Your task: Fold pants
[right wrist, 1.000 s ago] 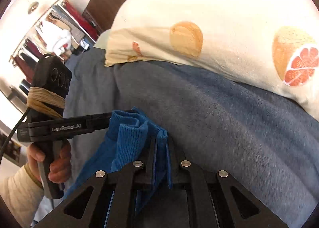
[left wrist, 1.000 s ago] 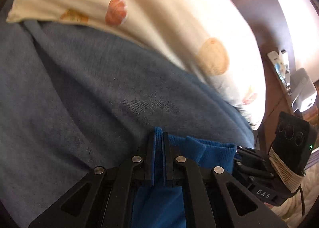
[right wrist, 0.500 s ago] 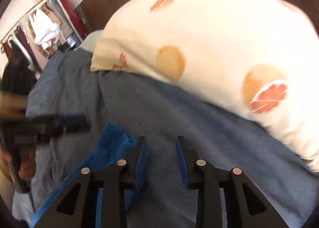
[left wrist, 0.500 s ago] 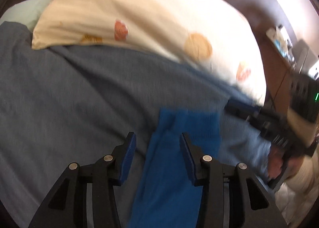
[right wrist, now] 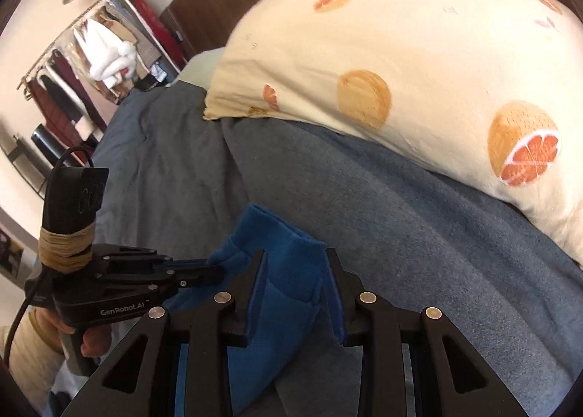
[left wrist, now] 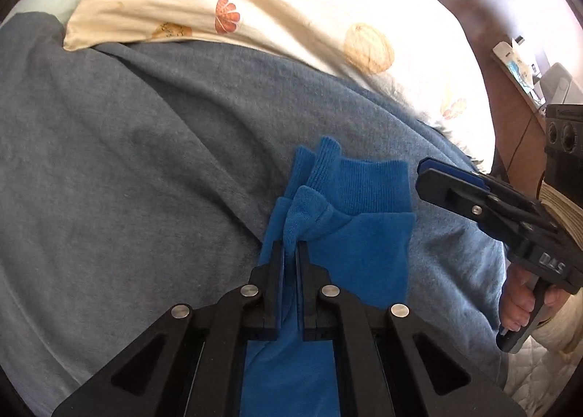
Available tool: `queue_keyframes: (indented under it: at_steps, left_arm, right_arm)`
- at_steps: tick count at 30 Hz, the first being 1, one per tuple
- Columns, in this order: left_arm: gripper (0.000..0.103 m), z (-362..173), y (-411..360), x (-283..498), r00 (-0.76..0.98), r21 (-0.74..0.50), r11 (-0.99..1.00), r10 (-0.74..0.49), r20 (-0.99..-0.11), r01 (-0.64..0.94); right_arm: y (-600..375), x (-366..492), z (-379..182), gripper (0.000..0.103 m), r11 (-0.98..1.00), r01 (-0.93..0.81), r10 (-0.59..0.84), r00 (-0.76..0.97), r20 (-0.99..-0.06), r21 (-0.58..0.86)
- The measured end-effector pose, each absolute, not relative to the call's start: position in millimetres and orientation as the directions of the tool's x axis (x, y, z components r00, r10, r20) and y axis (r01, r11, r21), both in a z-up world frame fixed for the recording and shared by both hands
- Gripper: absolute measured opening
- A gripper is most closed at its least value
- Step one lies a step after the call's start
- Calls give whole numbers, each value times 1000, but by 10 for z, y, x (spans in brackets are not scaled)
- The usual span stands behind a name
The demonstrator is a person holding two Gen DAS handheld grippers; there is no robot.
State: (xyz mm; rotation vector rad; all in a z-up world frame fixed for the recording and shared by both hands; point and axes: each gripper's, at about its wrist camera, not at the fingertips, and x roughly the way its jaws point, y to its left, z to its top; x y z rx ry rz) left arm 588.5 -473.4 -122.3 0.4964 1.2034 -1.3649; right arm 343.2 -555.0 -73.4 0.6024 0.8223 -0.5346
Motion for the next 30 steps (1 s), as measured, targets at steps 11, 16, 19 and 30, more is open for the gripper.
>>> queue_keyframes:
  at_steps: [11, 16, 19, 30]
  left_arm:
    - [29, -1464, -4801, 6094, -249, -403, 304, -437, -864, 863]
    - [43, -1079, -4403, 6276, -153, -366, 360, -500, -852, 858]
    - [44, -902, -4039, 6263, -98, -310, 377, -488, -867, 873]
    - [44, -1175, -2973, 5980, -117, -279, 465, -347, -930, 840]
  right_arm:
    - [-5624, 3641, -1035, 18, 734, 642, -191, 511, -838, 224]
    - [-5543, 3657, -885, 20, 740, 659, -273, 475, -836, 133]
    - [-5517, 3658, -775, 25, 734, 668, -291, 475, -830, 125]
    - [-4936, 4100, -773, 24, 866, 487, -175, 506, -844, 112]
